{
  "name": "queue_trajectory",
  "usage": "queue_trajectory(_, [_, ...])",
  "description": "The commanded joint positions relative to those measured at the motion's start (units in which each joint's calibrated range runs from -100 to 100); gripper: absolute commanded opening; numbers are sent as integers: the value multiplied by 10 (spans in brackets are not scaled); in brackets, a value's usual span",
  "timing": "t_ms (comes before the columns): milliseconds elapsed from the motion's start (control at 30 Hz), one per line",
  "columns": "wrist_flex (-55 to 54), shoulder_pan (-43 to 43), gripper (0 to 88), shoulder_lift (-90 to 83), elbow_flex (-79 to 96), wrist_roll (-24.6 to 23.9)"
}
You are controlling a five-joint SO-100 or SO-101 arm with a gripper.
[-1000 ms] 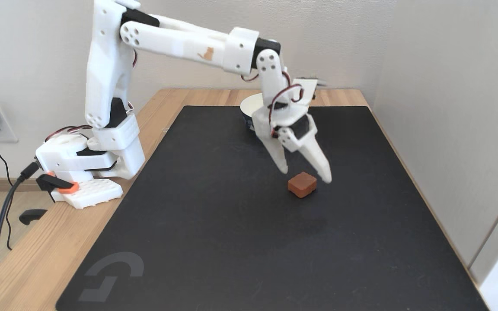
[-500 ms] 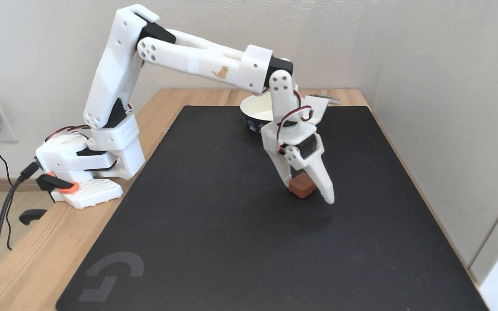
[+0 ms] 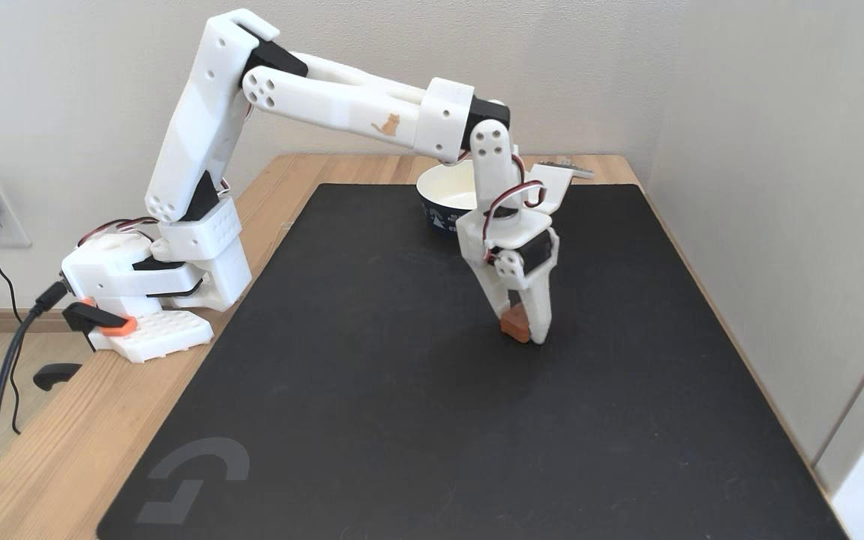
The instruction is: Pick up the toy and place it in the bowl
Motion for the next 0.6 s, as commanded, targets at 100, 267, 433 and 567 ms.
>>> queue_trajectory(100, [-10,-15,22,-6,-18,2])
queue_trajectory(267, [-26,-72,22,-6,-175,3])
queue_trajectory(433, [-96,-176,22,-6,-312,-2])
queue_trajectory(567, [-109,-278,22,-6,-346,-2])
